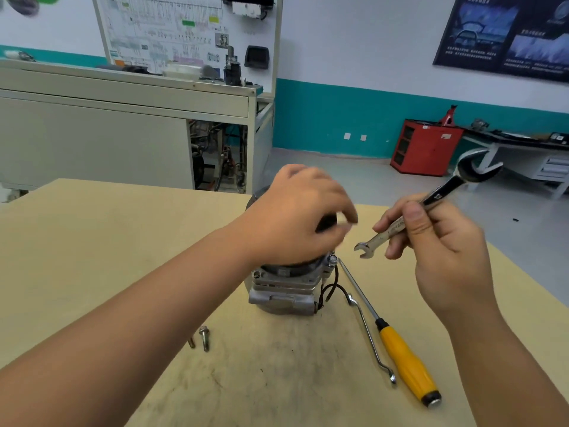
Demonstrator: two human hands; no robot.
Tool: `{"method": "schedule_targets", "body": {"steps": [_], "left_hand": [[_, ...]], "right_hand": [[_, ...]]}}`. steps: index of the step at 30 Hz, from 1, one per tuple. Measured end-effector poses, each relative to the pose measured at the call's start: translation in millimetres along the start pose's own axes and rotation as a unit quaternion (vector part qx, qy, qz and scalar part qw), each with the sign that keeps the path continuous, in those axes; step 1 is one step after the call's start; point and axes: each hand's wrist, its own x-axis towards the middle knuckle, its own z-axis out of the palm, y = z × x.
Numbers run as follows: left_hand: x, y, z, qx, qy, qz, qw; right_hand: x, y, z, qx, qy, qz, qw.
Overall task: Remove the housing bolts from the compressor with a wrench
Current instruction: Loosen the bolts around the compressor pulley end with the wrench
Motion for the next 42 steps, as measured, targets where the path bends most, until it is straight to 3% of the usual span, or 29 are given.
{"method": "schedule_targets", "body": {"steps": [4, 7, 24, 32, 36, 42], "left_hand": [[-13.2, 11.9, 12.0, 0.151, -0.099, 0.037, 0.983], [-8.5, 15.6, 16.8, 0.208, -0.101, 0.018, 0.973], [-7.8, 18.4, 23.7, 0.239, -0.081, -0.018, 0.967], [-16.9, 24.8, 25.1, 0.244, 0.038, 0.015, 0.969], [-41.4, 23.9, 33.2, 0.221, 0.135, -0.029, 0.965], [-72.9, 36.4, 53.0, 0.087, 0.305, -0.119, 0.941]], "right_hand": [[-5.8, 5.5, -5.2, -0.002, 0.005, -0.001, 1.0], [-10.1, 7.4, -9.6, 0.005, 0.01, 0.001, 1.0], [-26.7, 7.0, -17.0, 0.053, 0.017, 0.003, 0.998], [-18.1, 1.3, 3.1, 0.088, 0.009, -0.015, 0.996], [-11.4, 4.9, 7.2, 0.057, -0.011, -0.03, 0.998], [-4.6, 4.0, 1.2, 0.032, -0.081, -0.029, 0.996]]}}
